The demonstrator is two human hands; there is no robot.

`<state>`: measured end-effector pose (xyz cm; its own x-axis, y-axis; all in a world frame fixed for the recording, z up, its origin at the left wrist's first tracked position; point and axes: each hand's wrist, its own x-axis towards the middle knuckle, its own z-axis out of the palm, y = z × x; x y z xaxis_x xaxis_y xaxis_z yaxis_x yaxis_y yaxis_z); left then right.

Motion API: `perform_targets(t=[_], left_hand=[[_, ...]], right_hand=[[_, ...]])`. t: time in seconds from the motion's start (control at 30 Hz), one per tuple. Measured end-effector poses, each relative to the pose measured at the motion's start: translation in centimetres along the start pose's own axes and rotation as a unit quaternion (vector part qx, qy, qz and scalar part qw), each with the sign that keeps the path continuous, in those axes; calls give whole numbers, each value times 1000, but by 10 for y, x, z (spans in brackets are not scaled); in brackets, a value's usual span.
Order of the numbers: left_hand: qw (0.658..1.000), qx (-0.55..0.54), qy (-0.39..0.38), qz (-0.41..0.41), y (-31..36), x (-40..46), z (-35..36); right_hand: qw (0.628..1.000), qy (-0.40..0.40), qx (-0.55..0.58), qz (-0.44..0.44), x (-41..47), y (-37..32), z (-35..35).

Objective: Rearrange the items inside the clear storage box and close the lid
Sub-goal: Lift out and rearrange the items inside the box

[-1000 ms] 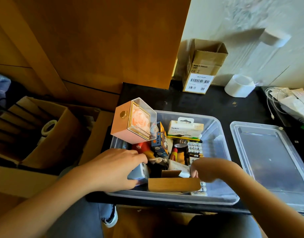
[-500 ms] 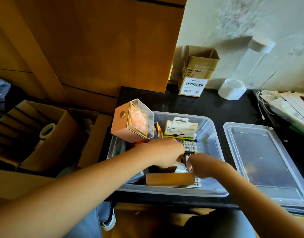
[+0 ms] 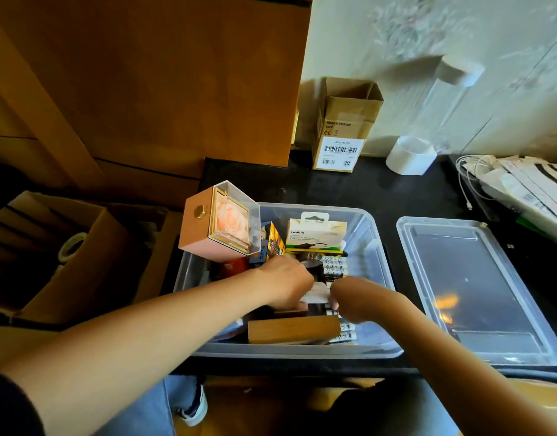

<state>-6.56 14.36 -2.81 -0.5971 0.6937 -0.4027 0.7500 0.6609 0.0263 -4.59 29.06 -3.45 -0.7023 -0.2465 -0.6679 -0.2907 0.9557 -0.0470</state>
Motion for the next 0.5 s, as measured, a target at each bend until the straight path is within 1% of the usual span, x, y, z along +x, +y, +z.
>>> perform_targets(t=[0.1, 0.2, 0.3, 0.37, 0.43, 0.5], left_hand=[[995, -71, 61, -23, -6, -5, -1], [977, -185, 103, -28, -9, -14, -3], [939, -312, 144, -29, -14, -26, -1], [910, -374, 178, -25, -16, -35, 2], [884, -413, 219, -17, -17, -42, 4], [873, -417, 252, -11, -15, -47, 6]], right_hand=[[1000, -3, -18, -2, 0, 0, 0], [1000, 3, -18, -6, 1, 1, 1], [1000, 12, -12, -16, 2, 2, 2], [999, 16, -21, -18, 1, 2, 3], [999, 18, -29, -18, 1, 2, 5], [999, 23, -36, -19, 0, 1, 6]])
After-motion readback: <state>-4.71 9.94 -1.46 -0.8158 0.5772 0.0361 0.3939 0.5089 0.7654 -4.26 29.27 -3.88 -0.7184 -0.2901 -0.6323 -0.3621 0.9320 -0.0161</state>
